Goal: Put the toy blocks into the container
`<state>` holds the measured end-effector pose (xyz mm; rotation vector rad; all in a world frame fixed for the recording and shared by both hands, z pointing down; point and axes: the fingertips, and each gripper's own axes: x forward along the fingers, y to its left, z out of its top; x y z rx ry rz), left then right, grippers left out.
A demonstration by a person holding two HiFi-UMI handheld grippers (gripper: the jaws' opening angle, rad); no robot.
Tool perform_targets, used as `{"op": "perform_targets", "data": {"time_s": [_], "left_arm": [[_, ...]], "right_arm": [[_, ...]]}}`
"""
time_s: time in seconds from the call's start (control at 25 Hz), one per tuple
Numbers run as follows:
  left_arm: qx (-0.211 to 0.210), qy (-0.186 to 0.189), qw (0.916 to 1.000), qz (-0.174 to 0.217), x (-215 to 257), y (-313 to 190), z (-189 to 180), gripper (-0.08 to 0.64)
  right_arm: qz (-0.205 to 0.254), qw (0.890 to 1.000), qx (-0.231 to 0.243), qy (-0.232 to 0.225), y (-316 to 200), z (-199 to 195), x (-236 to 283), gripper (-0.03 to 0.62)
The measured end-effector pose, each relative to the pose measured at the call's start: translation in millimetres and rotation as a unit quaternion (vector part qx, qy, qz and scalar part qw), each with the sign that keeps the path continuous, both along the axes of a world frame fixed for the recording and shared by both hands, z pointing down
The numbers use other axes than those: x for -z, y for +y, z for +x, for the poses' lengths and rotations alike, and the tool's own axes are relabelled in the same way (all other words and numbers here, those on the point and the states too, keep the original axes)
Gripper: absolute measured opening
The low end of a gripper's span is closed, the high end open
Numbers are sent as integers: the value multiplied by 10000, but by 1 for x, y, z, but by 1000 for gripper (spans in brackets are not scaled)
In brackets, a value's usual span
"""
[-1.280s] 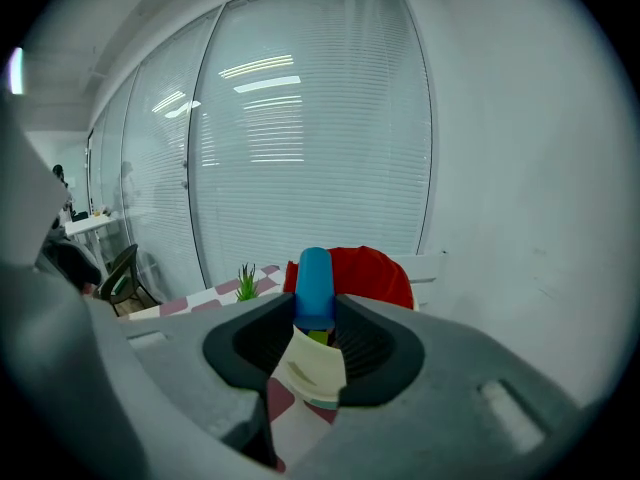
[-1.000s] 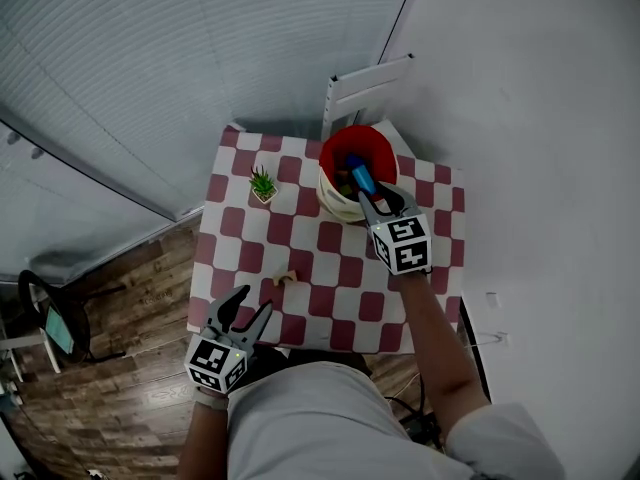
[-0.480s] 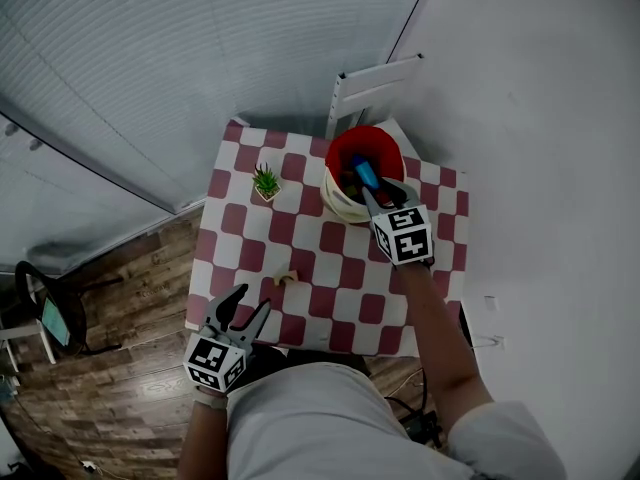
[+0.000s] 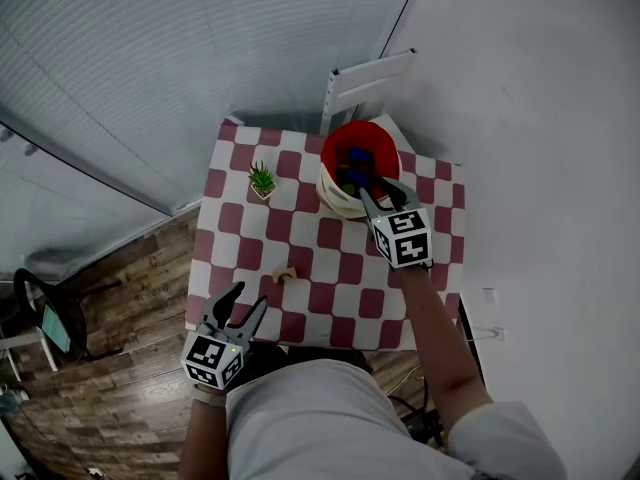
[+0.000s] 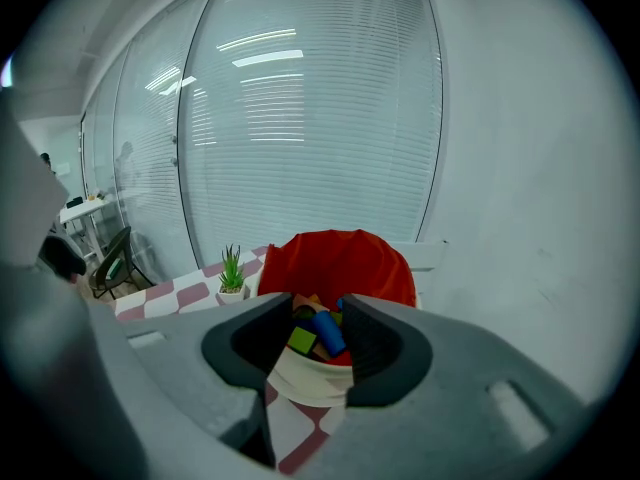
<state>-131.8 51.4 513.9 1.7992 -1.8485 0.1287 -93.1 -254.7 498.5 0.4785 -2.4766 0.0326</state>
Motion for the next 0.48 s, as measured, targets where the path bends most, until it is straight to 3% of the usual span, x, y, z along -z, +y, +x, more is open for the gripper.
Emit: {"op": "perform_targets", "data": {"time_s": [0.48], "left_arm": [[-805,-1,9966,-179,-22,-7,1,189]], "right_arm": [[-96,9985,-456,-273,49,47,6,143]]}}
